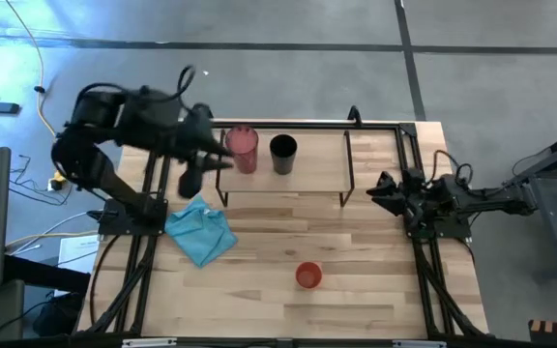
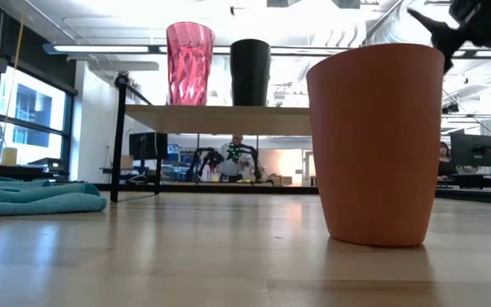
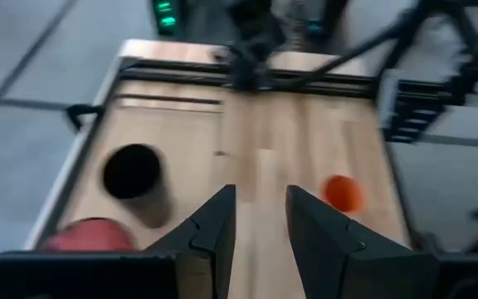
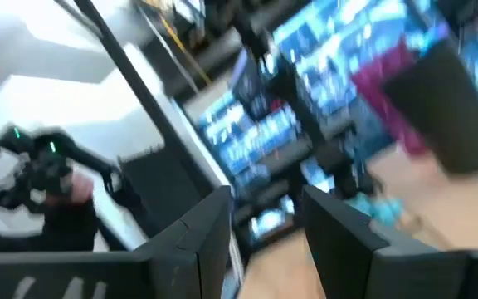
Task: Stack small to large cups/mugs on shelf
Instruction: Put the orange cup on the shelf
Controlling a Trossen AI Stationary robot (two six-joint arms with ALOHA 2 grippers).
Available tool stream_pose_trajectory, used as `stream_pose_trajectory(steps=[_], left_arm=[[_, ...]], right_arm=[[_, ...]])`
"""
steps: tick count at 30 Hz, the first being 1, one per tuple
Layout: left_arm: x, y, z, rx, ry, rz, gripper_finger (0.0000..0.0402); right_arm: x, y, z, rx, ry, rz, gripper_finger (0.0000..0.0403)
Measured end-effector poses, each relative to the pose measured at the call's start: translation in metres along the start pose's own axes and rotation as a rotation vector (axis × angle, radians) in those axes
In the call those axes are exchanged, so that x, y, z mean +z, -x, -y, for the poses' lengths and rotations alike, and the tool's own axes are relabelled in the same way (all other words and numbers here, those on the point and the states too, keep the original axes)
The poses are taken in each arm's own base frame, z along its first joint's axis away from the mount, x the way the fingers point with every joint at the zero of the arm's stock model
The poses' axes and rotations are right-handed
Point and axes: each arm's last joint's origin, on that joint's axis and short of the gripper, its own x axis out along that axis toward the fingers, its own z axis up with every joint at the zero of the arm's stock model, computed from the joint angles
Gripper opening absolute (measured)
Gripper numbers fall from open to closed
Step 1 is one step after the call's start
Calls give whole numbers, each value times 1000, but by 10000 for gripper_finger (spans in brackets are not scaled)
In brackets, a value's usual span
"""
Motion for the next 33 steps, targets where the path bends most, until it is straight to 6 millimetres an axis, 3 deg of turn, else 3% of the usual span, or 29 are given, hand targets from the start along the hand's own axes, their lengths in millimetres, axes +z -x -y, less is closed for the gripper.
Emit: stream_pose_trajectory(steps=[7,13,18,26,33], left_arm=[[-10,12,47,-143,-63,-2,97],[-30,-12,79,-109,-106,-87,97],[-54,-33,92,-44,-111,-86,97],[-110,-61,81,55,4,-26,97],[-152,-73,69,63,116,71,97]], right_arm=[[3,-8,-9,8,19,2,142],[12,-31,-31,30,18,-138,142],[16,-59,-50,-15,55,-298,142],[-5,-88,-65,-244,-62,-629,142],[-34,-112,-78,-361,-106,-690,142]])
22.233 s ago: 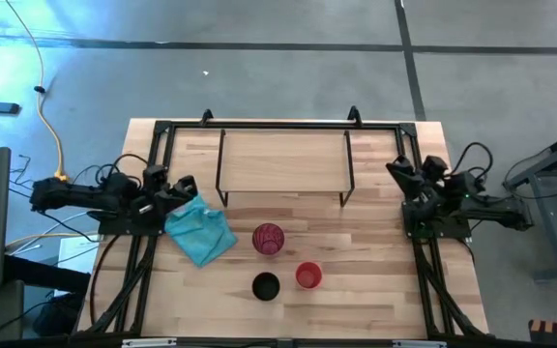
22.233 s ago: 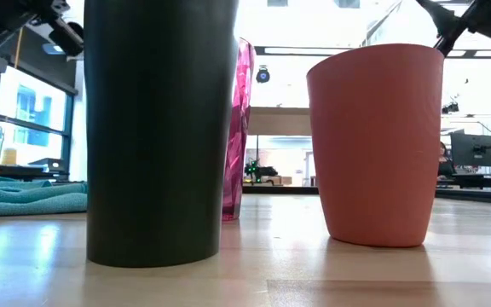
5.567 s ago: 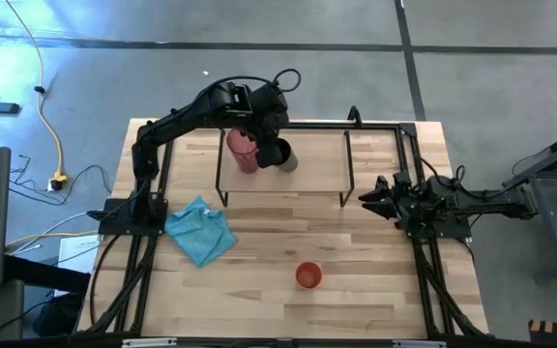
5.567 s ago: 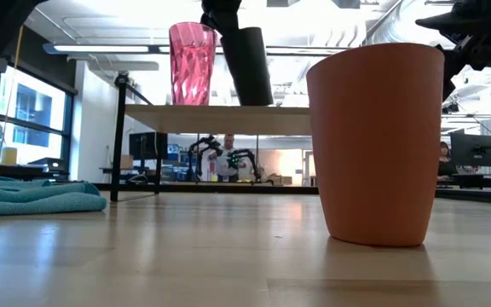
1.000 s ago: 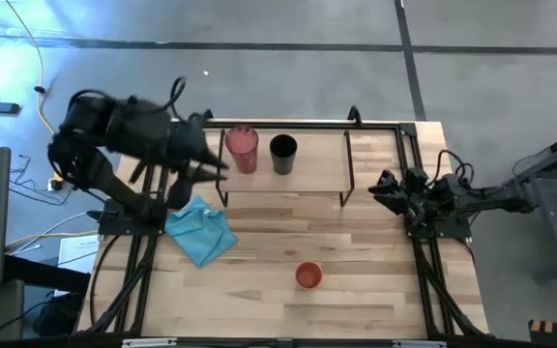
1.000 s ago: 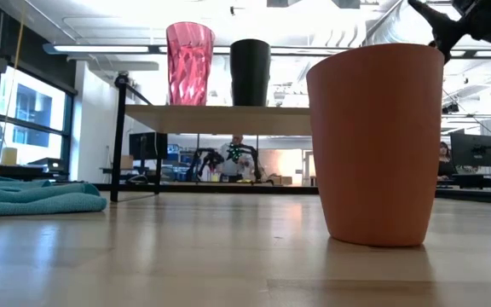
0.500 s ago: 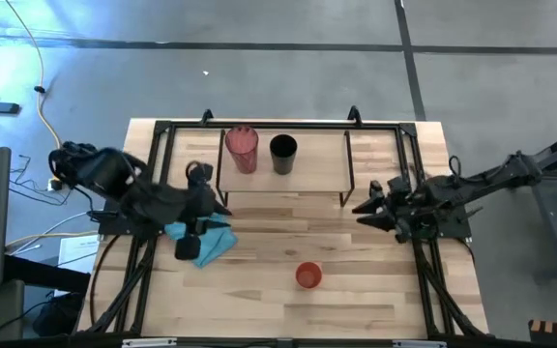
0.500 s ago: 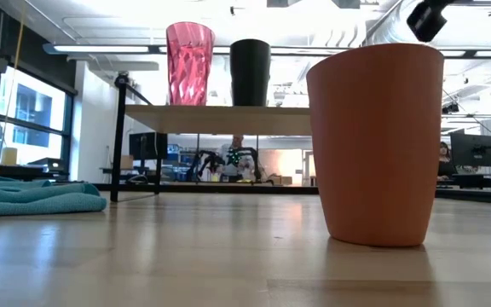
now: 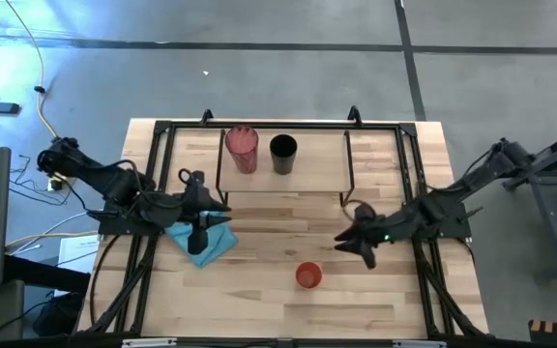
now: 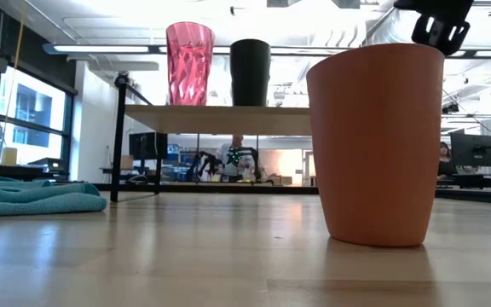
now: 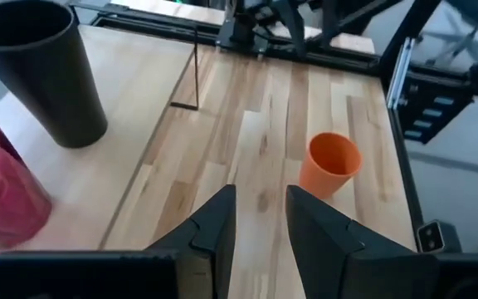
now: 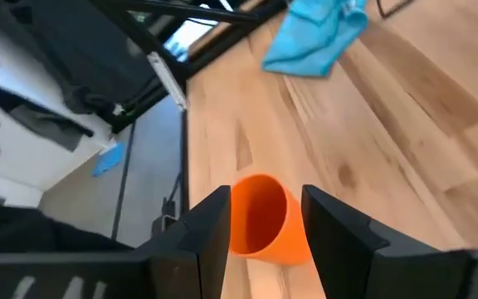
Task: Stack small to large cups/mugs on shelf
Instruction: Put the orange cup on the shelf
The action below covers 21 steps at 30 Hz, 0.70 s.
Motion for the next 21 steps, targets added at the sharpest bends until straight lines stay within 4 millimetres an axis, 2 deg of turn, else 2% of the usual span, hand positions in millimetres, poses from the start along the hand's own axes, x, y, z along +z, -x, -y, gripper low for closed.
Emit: stream_pose_trajectory(steps=[7,14,21], left_arm=[[-15,-1,-7,1,5,6,97],[-17,0,-9,8,-76,0,97],[-19,0,-10,26,-131,-15,97]], right_arm=[[-12,-29,-17,-95,-87,-20,142],[-30,-61,-29,-169,-184,-97,142],[-39,-88,-45,-249,-171,-158,142]])
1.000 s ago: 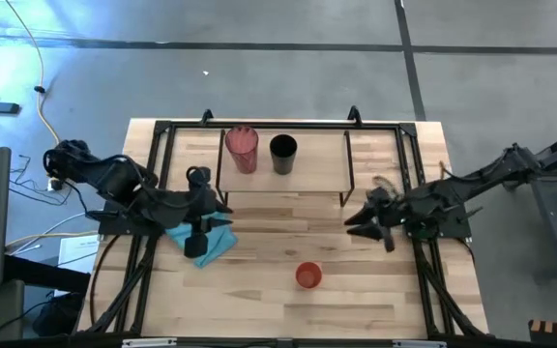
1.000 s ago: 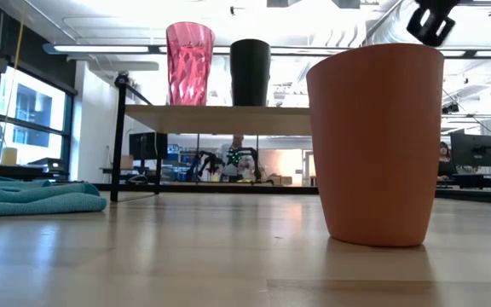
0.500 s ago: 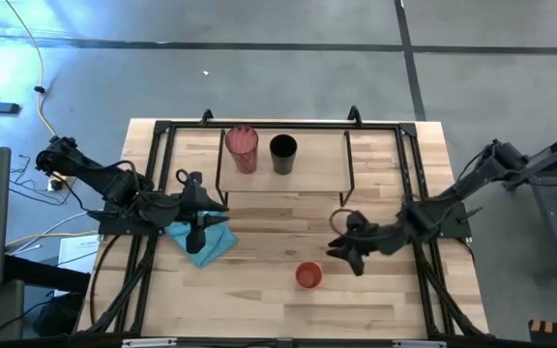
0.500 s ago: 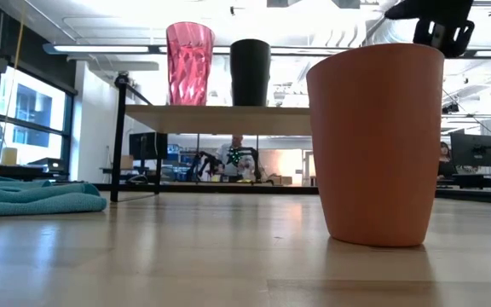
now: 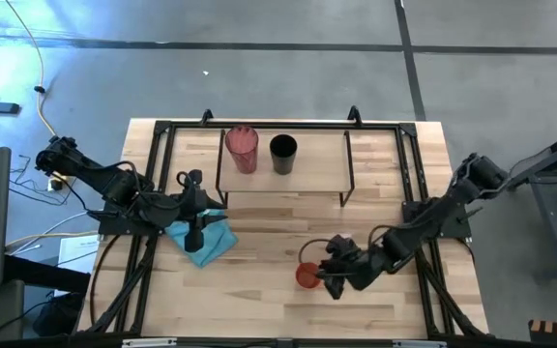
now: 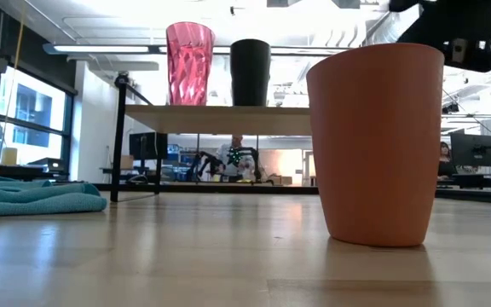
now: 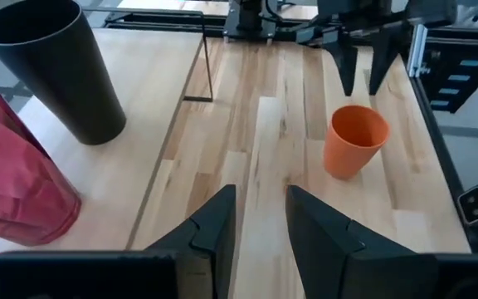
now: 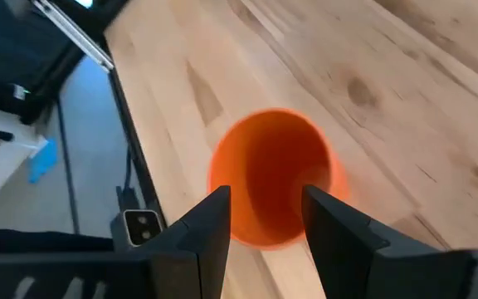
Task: Stack small to large cups/mugs on shelf
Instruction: Put the orange cup on the shelf
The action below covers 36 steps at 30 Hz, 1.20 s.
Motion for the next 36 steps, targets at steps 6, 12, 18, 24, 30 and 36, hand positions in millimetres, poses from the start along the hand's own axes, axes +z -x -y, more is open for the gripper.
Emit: stream_pose_trajectory(steps=[6,12,18,24,30,36], left_arm=[[0,0,0,7,-36,0,97],[-2,0,-1,14,-54,-21,97],[-4,0,-2,18,-62,-35,97],[-4,0,-2,19,-60,-40,97],[-4,0,-2,18,-52,-41,97],[-4,0,-2,18,-50,-41,97]], right_arm=[[1,-12,-9,-142,11,-22,142],[5,-14,-16,-224,12,11,142],[7,-11,-16,-242,19,21,142],[6,-11,-16,-240,18,-8,142],[5,-11,-12,-272,41,-20,142],[14,-14,-9,-277,129,-20,142]])
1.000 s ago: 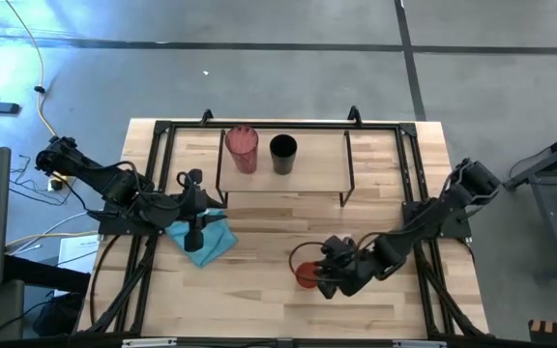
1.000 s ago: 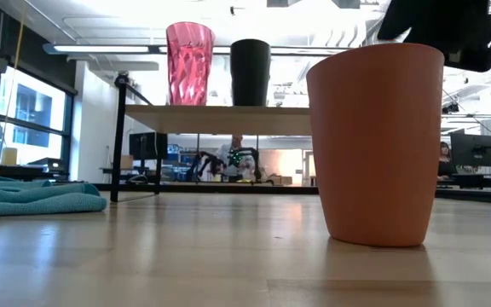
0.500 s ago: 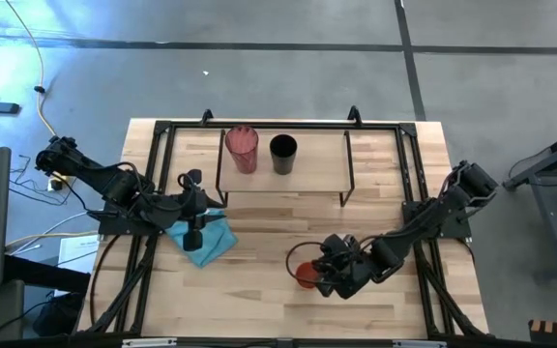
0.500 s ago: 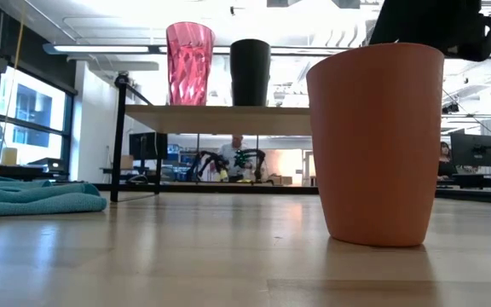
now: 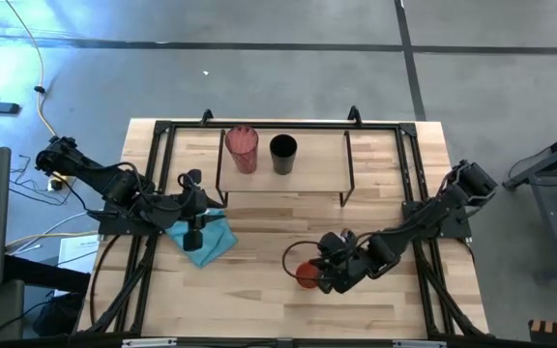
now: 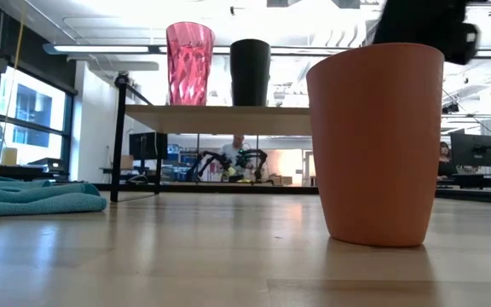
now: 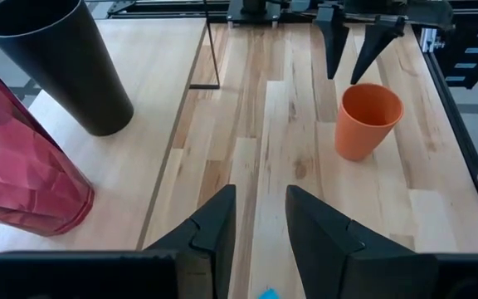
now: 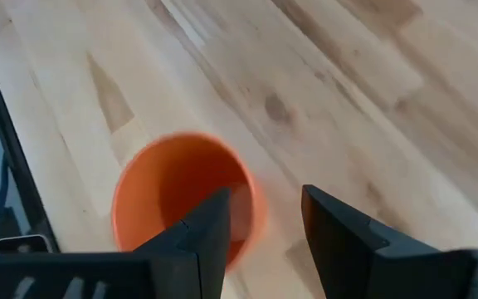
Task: Stack small to large cups/mugs on shelf
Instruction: Put the orange cup on the shelf
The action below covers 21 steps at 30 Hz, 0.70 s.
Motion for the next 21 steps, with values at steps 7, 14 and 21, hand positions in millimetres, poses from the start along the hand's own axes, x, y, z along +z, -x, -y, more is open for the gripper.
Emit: stream_pose_trajectory(steps=[7,14,21], left_arm=[[0,0,0,0,22,0,97],[0,0,0,-10,25,-5,97],[0,0,0,-10,24,-6,97]], right_arm=[[9,-4,0,46,161,-23,142],[8,-5,1,69,225,-71,142],[11,-6,1,76,229,-63,142]])
